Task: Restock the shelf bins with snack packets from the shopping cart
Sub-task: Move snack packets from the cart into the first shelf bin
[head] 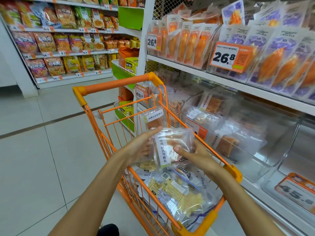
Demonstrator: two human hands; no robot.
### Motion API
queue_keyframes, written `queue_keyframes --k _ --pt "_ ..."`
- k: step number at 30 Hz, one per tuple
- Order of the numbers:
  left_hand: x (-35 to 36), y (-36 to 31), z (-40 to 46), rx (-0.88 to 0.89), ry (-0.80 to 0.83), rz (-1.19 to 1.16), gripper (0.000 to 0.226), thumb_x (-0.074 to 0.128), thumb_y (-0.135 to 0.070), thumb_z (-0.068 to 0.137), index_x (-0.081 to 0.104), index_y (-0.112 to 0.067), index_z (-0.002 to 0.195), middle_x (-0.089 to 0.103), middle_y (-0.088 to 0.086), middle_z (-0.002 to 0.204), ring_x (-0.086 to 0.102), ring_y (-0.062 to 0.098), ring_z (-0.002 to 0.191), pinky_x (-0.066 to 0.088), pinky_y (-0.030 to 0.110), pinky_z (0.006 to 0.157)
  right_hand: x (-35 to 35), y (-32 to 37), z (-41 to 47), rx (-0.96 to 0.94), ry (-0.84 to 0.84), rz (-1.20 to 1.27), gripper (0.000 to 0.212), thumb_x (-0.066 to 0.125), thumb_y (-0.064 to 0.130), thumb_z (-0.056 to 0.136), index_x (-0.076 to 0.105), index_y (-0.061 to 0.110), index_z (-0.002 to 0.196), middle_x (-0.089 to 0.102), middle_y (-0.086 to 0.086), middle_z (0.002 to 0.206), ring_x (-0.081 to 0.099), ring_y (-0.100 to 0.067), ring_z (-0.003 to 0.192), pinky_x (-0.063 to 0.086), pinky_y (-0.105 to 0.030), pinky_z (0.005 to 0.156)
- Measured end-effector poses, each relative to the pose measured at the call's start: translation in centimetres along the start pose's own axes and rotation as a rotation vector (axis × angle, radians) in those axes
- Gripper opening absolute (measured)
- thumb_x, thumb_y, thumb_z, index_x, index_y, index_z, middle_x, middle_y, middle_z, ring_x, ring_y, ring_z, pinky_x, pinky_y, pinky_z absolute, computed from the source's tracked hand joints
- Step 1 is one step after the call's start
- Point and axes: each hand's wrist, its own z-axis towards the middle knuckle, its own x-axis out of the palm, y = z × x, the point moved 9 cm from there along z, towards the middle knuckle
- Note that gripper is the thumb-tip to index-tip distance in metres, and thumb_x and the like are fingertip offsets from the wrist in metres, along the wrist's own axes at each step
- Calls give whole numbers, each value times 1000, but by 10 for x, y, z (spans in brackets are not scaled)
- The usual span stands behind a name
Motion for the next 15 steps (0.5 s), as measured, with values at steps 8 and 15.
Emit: queue_keyframes --k 8,15 --pt "1 -22 -8 307 -69 29 54 68 -6 85 42 -34 124 64 -16 101 64 -12 82 52 10 67 13 42 1 -146 -184 108 25 62 25 91 48 19 111 61 6 102 61 1 96 48 -6 72" --pt "-87 -45 -21 432 -485 136 54 64 -15 91 42 -18 140 60 -2 126 59 15 113 52 26 84 14 89 65 -285 -169 -648 41 39 30 102 38 13 139 46 -5 135 44 -18 120 36 -31 95"
